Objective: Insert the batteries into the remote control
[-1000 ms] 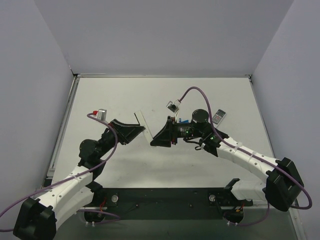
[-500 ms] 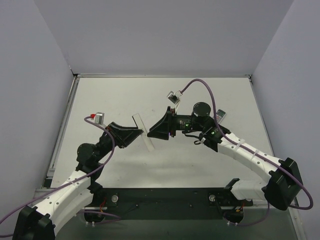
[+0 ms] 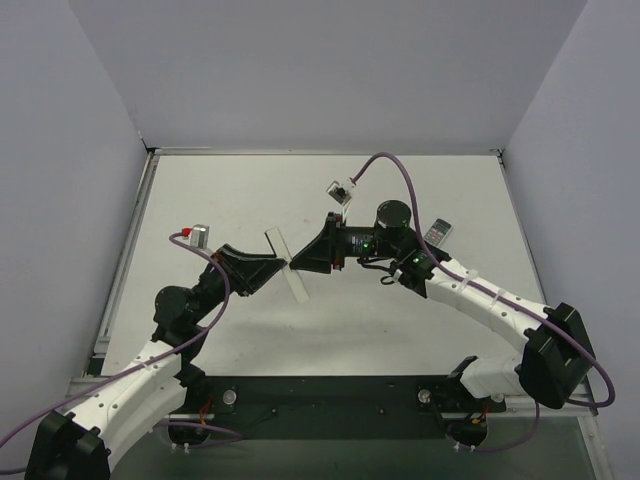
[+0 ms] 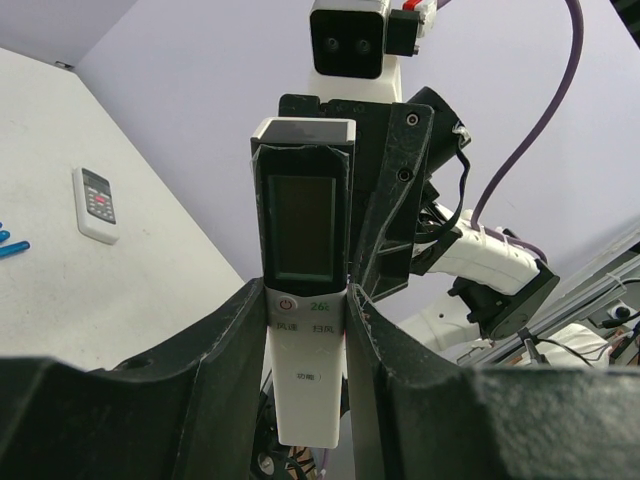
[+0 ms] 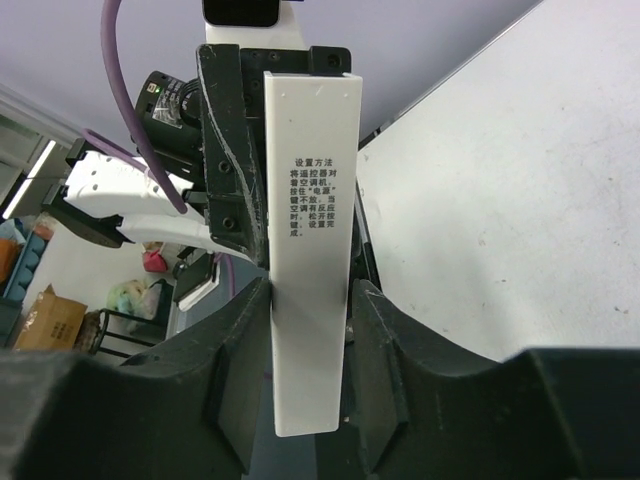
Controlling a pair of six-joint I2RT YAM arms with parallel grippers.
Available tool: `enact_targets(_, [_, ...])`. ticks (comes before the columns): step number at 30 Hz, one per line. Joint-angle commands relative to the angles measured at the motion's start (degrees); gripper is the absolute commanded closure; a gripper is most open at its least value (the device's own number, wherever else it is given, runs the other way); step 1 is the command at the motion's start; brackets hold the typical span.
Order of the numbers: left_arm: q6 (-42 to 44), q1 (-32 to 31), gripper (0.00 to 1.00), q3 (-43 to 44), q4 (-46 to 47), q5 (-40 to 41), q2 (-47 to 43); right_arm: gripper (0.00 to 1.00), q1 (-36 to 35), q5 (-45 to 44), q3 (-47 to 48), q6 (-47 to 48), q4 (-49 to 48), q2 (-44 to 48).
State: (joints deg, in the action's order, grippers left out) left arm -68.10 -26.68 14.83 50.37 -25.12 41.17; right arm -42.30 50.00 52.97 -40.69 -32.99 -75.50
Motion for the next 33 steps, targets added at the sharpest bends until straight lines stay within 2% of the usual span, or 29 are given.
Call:
enact_targets(1, [0.68,-0.22,1.00,1.34,3.59,0.43,0.05,0.69,0.29,2.21,2.75,0.08,-3.92,0.18])
enact_targets(5, [0.51,-0.22,1.00,1.08,4.65,1.48,0.32,0.79,0.21,3.26,2.05,-0.80,-4.97,0.18])
enact_targets(8, [0.42,-0.22,1.00,0.56,7.45,2.71,1.02,0.82,0.29,3.97,1.35,-1.06,-5.33,0.36])
enact_targets(12, [-0.02,-0.22,1.00,-0.68,14.47,6.39,2.25,0.83,0.29,4.85,-0.14,-0.89,-5.33,0.97])
enact_targets(18, [1.21,-0.04,1.00,-0.68,20.28,11.14,3.65,0.84,0.20,5.90,-2.96,1.04,-2.52,2.82])
enact_targets(25, [3.06,0.22,1.00,0.73,20.73,12.90,3.57,0.84,0.12,5.99,-4.54,3.42,0.91,4.49])
enact_targets(33, [3.15,0.75,1.00,0.90,20.38,15.19,1.99,0.84,-0.50,6.25,-6.91,3.33,0.39,5.01])
